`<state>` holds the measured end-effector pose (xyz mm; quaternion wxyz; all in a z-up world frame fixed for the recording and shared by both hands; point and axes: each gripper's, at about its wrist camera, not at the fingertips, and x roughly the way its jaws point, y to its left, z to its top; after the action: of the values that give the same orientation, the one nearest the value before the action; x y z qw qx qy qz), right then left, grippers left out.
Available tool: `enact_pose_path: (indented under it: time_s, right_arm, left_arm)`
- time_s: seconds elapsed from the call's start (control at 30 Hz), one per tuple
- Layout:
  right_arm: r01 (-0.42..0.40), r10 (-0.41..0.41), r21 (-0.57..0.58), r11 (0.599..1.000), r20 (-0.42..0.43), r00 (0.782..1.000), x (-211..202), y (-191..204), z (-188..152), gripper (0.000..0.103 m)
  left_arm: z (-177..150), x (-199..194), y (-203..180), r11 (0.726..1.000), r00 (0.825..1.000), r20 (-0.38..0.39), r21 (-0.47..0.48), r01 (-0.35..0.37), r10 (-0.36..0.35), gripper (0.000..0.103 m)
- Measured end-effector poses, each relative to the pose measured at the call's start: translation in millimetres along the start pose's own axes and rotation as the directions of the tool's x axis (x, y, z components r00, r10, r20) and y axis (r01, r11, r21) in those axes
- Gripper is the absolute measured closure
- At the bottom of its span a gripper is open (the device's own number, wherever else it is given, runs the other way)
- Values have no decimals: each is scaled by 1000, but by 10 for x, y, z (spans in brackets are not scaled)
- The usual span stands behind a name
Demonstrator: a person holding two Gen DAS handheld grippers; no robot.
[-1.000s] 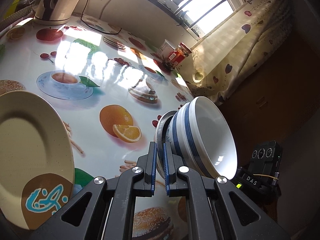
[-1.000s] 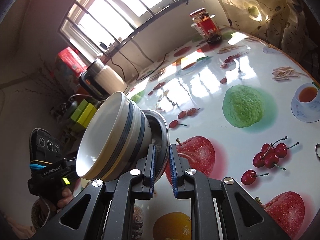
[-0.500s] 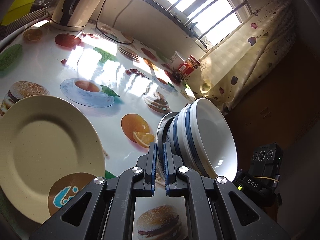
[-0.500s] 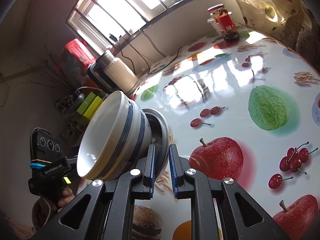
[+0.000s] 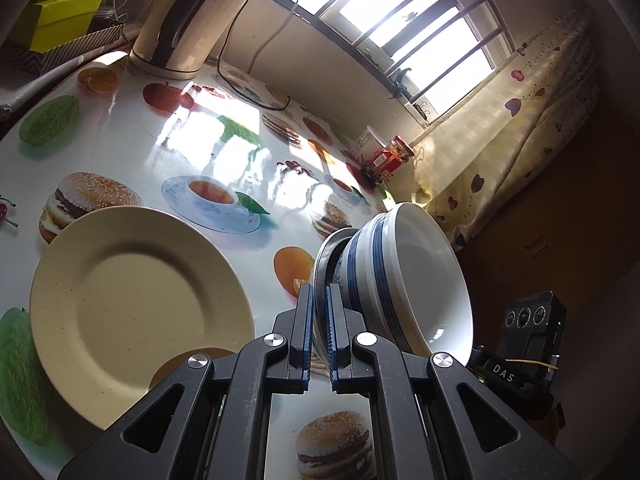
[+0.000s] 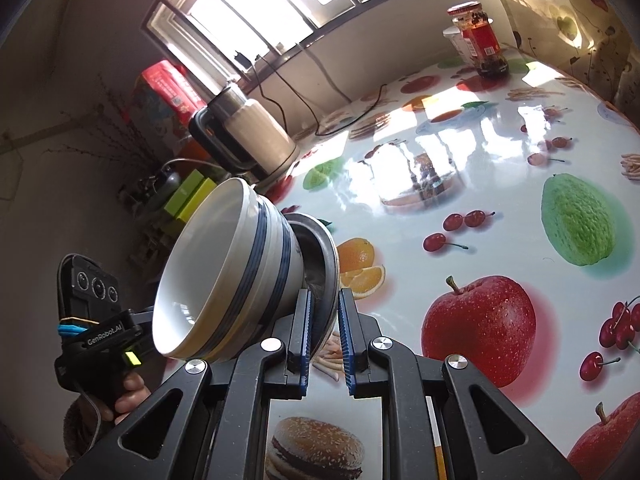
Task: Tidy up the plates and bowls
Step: 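Carry the basin with bowls over the cream plate stack with both tools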
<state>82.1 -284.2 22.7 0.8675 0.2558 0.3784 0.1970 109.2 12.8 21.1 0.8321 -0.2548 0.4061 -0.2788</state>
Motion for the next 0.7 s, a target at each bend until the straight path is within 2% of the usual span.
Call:
enact_pose_path:
  time_s: [0.7]
  right_arm:
    - [-65, 59, -73, 995, -87, 994, 455, 479, 22, 89]
  left_arm:
    - [73, -483, 357, 996, 993, 94, -64, -67, 72, 99]
